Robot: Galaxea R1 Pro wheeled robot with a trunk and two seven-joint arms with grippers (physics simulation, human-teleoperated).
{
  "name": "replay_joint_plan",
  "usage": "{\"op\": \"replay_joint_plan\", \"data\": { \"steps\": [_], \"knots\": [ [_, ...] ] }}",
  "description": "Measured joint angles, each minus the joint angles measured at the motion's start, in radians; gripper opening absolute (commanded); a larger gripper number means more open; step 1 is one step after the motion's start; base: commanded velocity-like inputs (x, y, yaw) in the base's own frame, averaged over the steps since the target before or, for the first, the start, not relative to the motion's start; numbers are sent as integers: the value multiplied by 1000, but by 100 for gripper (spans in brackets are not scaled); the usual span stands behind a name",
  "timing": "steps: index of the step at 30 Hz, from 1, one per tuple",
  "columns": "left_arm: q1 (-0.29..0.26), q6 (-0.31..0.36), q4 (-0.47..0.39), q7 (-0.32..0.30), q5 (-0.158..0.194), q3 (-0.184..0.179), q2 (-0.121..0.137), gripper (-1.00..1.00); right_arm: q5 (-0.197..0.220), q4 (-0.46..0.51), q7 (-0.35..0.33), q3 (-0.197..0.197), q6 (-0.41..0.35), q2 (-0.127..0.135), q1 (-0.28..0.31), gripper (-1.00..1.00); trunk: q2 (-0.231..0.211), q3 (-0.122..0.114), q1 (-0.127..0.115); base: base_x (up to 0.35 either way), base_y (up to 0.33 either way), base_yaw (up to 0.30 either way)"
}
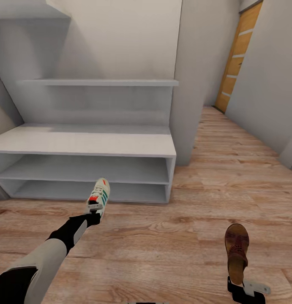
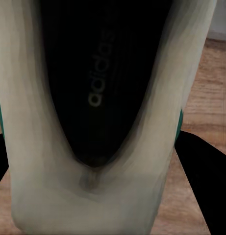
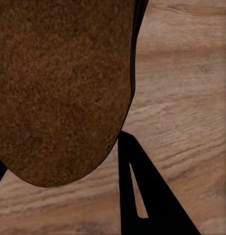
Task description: Pick up the two gym shoes and the two sandals from the corridor floor and place them onto the hallstand (shoe rack) in the corridor, making sure they are on the rack and not on the floor. Arrange them so the two gym shoes are next to each other and the two sandals are next to each other.
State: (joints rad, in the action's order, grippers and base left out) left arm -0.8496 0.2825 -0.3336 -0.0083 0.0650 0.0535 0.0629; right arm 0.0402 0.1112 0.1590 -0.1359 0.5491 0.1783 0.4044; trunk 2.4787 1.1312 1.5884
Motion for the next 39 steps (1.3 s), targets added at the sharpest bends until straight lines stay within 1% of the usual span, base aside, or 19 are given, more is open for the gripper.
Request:
{"op": "replay_joint_plan", "data": {
  "steps": [3, 5, 7, 11, 15, 24, 29, 34, 35, 36, 37, 39],
  "knots": [
    [1, -1, 0, 1, 0, 0, 1, -100, -1, -1, -1, 0, 0, 1, 0, -100, 0, 0, 0, 184, -241, 0],
    [3, -6, 0, 3, 1, 0, -2, -100, -1, -3, -1, -3, 1, 1, 0, -100, 0, 0, 0, 0, 0, 0],
    [4, -17, -1, 2, 0, 0, -3, -100, -4, -3, 0, 2, 1, -2, 0, -100, 0, 0, 0, 0, 0, 0],
    [3, -20, -6, 1, 1, 0, -6, -100, -4, -2, 0, 1, 1, -7, 0, -100, 0, 0, 0, 0, 0, 0],
    [-3, -7, -29, -1, 3, 0, -18, -100, -4, -2, 0, 1, 0, -5, 0, -100, 0, 0, 0, 0, 0, 0],
    [-52, 43, -82, 0, -7, -4, -69, -100, -3, -1, -1, 0, 0, 0, 0, -100, 0, 0, 0, 0, 0, 0],
    [-81, 72, -111, 1, -10, -4, -69, -100, -3, -1, -1, 0, 0, 1, 0, -100, 0, 0, 0, 36, -6, 0],
    [-110, 99, -116, 3, -11, -4, -70, -100, -4, -1, -1, 0, 1, 1, 0, -100, 0, 0, 0, 219, -126, 0],
    [-118, 250, -117, 3, -11, -3, -70, -100, -4, -1, -1, 0, 1, 1, 0, -100, 0, 0, 0, 242, -151, 0],
    [-118, 369, -102, 3, -10, -4, -71, -100, -3, -2, -1, 0, 0, 1, 0, -100, 0, 0, 0, 244, -163, 0],
    [-117, 372, -115, 3, -10, -3, -70, -100, -3, -1, -1, 0, 0, 1, 0, -100, 0, 0, 0, 241, -175, 0],
    [-117, 372, -116, 3, -10, -3, -70, -100, -4, -1, -1, 1, 0, 0, 0, -100, 0, 0, 0, 229, -188, 0]
  ]
}}
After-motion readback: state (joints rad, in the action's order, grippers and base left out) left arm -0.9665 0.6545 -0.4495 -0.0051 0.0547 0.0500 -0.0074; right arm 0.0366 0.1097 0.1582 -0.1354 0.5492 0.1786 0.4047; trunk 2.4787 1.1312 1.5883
